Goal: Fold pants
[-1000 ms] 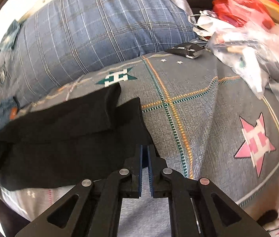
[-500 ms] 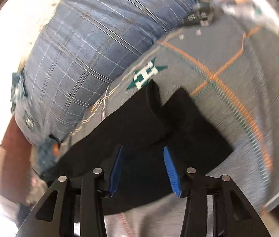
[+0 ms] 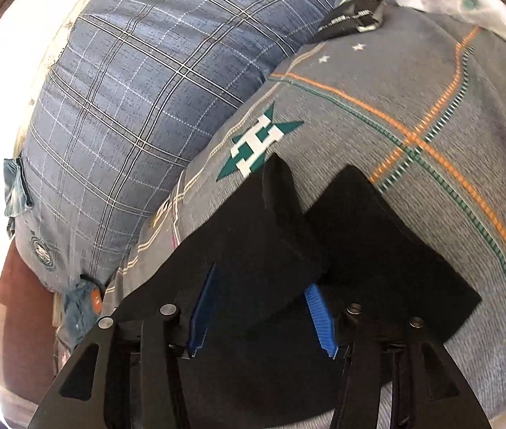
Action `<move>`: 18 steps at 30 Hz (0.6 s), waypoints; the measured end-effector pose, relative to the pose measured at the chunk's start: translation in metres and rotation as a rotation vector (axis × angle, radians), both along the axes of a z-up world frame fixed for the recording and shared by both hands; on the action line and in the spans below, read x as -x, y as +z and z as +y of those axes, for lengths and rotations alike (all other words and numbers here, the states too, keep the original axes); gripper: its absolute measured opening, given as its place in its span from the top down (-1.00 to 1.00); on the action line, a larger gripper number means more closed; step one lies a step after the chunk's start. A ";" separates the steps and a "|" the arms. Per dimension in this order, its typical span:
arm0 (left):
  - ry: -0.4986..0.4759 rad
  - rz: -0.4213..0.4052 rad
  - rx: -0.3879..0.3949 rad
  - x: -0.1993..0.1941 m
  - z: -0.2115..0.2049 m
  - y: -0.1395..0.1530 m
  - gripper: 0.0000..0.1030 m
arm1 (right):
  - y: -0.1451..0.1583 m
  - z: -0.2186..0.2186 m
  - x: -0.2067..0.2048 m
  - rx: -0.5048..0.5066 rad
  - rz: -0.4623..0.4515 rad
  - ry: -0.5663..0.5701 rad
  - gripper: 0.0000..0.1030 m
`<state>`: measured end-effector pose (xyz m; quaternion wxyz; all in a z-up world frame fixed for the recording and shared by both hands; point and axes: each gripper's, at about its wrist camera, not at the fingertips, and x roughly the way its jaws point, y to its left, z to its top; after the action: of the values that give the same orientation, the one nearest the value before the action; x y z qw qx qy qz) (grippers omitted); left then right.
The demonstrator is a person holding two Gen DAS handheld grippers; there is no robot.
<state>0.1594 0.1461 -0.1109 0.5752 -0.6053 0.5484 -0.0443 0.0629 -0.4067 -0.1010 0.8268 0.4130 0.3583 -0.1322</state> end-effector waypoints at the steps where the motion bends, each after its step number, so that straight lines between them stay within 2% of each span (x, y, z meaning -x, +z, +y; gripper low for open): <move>1: 0.008 0.004 0.009 -0.002 0.003 0.000 -0.50 | 0.000 0.000 -0.002 0.003 -0.003 -0.002 0.00; 6: 0.036 0.047 0.093 -0.015 0.009 -0.006 -0.54 | 0.000 0.001 -0.012 0.029 -0.009 0.011 0.08; 7: 0.027 0.063 0.100 -0.019 0.008 -0.009 -0.54 | 0.000 0.001 -0.013 0.033 -0.009 0.016 0.20; 8: 0.010 0.095 0.088 -0.024 0.004 -0.012 -0.54 | 0.000 0.002 -0.016 0.043 -0.004 0.029 0.53; 10: -0.001 0.120 0.089 -0.034 0.001 -0.014 -0.54 | -0.003 0.002 -0.021 0.046 0.009 0.057 0.92; 11: -0.009 0.124 0.088 -0.041 -0.003 -0.013 -0.50 | -0.004 0.002 -0.023 0.047 0.012 0.065 0.92; 13: -0.034 0.106 0.074 -0.048 -0.009 -0.009 0.09 | -0.001 0.003 -0.022 0.059 -0.009 0.074 0.92; 14: -0.062 0.078 0.092 -0.050 -0.014 -0.008 0.72 | 0.002 0.003 -0.020 0.060 -0.025 0.076 0.92; 15: -0.092 0.061 0.126 -0.050 -0.019 -0.008 0.87 | 0.008 0.003 -0.015 0.058 -0.052 0.080 0.92; 16: -0.110 0.058 0.137 -0.042 -0.020 -0.006 0.87 | 0.014 0.003 -0.009 0.060 -0.077 0.084 0.92; 18: -0.128 0.026 0.063 -0.026 -0.017 0.006 0.81 | 0.026 0.003 0.006 0.078 -0.115 0.094 0.92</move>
<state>0.1855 0.1296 -0.1052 0.5448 -0.5871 0.5919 -0.0905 0.0566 -0.4032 -0.0747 0.8667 0.3701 0.3238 -0.0833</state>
